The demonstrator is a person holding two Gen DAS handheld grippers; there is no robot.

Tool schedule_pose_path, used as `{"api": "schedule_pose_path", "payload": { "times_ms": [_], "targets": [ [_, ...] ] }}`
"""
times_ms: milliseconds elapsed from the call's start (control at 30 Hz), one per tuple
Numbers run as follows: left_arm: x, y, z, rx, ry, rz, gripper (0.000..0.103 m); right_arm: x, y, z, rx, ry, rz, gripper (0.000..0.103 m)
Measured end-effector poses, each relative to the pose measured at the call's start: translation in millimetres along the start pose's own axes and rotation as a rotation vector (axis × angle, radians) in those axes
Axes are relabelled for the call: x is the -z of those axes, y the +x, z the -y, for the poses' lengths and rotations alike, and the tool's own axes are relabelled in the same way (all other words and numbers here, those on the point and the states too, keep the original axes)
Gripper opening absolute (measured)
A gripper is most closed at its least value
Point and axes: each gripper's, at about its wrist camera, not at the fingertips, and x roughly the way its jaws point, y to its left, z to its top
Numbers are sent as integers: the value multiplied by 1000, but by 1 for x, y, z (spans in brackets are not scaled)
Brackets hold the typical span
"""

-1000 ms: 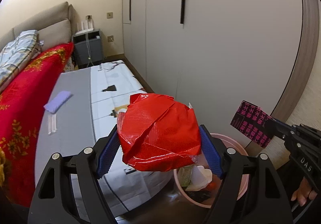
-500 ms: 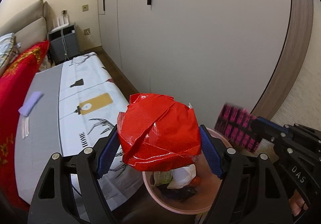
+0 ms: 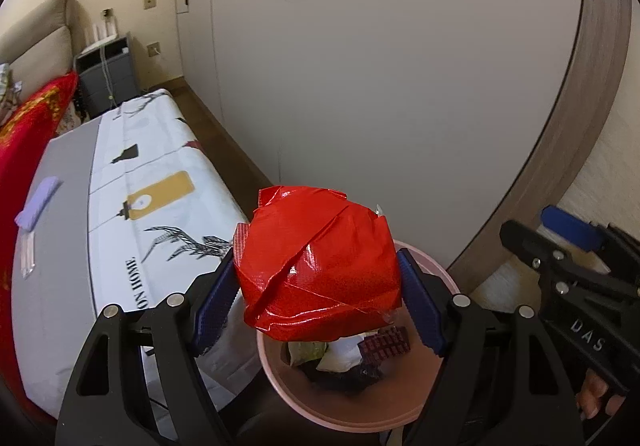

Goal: Collect trash
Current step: 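Carry the red bag and pink card over the pink bin and release both, then move both open tools back over the purple foam net and straws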

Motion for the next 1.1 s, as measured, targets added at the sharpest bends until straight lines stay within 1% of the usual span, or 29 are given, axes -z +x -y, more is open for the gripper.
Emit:
{"api": "schedule_pose_path", "payload": {
  "times_ms": [200, 300, 367, 467, 633, 700, 800, 900, 967, 1100],
  "targets": [
    [0, 11, 9, 10, 16, -25, 75, 0, 4, 2, 39, 1, -14, 64],
    [0, 15, 10, 8, 6, -35, 77, 0, 5, 3, 52, 5, -16, 68],
    [0, 18, 9, -18, -5, -42, 85, 1, 5, 5, 61, 11, -16, 70],
    [0, 18, 5, -17, -23, -43, 85, 0, 4, 5, 61, 10, -11, 75],
    [-1, 16, 2, -17, -32, -38, 86, 0, 2, 8, 49, 17, -9, 79],
    [-1, 13, 0, -22, -34, -35, 87, 0, 0, 7, 32, 20, -1, 81],
    [-3, 2, -10, -59, -36, -12, 87, -2, -4, 5, 2, 18, 24, 84],
    [-7, -17, -32, -117, -70, 21, 88, -4, -9, 2, -41, 19, 50, 86],
    [-9, -33, -49, -165, -106, 46, 92, -6, -12, -2, -78, 18, 62, 86],
    [-16, -73, -99, -283, -216, 110, 92, -14, -21, -18, -134, -16, 95, 87]
  ]
}}
